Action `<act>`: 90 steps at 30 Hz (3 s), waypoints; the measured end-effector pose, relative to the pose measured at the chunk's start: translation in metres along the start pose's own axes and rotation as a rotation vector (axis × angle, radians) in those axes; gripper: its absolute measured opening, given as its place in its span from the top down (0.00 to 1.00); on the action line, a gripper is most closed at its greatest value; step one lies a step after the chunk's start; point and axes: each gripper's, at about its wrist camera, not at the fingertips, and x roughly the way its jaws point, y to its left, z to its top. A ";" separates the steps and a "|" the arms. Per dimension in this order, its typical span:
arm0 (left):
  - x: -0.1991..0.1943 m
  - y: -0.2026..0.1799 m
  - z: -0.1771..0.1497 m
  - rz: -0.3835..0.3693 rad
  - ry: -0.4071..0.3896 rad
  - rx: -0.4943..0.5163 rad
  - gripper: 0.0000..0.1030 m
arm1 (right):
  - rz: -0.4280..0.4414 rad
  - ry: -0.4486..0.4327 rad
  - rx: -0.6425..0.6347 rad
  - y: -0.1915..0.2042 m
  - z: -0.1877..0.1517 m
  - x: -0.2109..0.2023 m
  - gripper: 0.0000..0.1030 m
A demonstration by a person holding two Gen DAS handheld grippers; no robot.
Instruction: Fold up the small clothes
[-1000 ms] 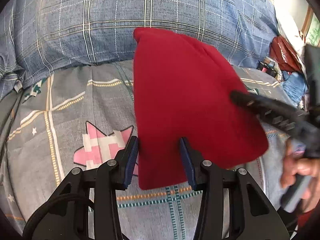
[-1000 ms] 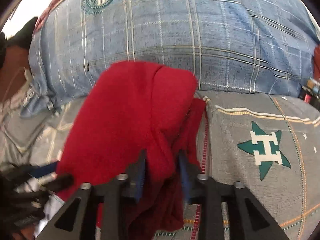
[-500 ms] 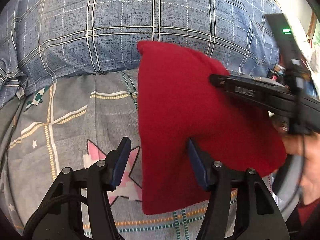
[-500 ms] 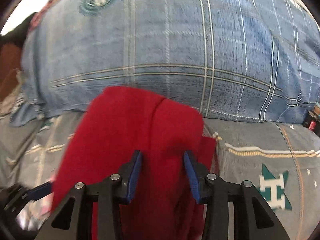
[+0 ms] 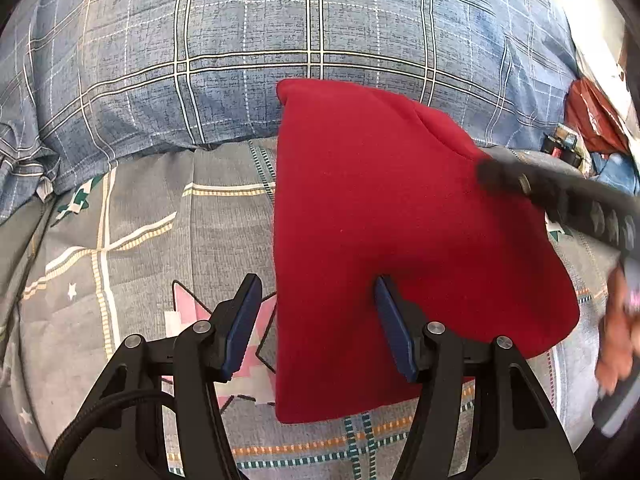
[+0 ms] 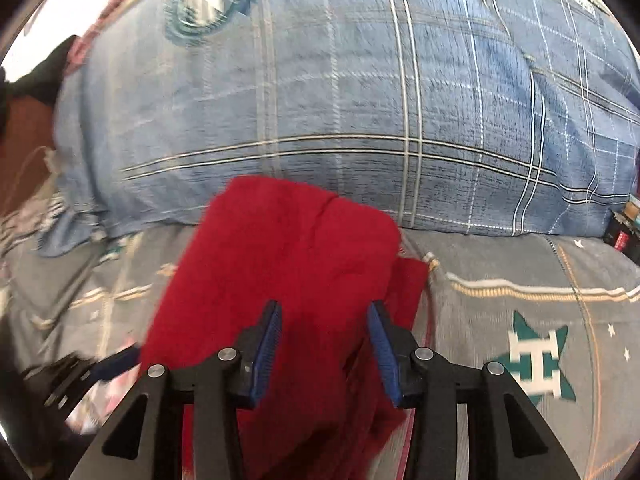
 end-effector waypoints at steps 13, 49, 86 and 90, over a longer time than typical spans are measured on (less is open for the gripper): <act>-0.013 0.020 0.006 -0.141 0.038 -0.079 0.42 | 0.077 0.014 0.158 -0.040 -0.041 -0.003 0.35; -0.096 0.070 -0.051 -0.289 0.059 -0.190 0.33 | 0.473 0.100 0.236 0.046 -0.058 -0.029 0.53; -0.108 0.087 -0.066 0.131 -0.167 -0.107 0.30 | 0.230 -0.039 0.015 0.110 -0.092 -0.075 0.43; -0.095 0.105 -0.068 0.072 -0.169 -0.160 0.30 | 0.162 -0.018 -0.058 0.127 -0.079 -0.049 0.48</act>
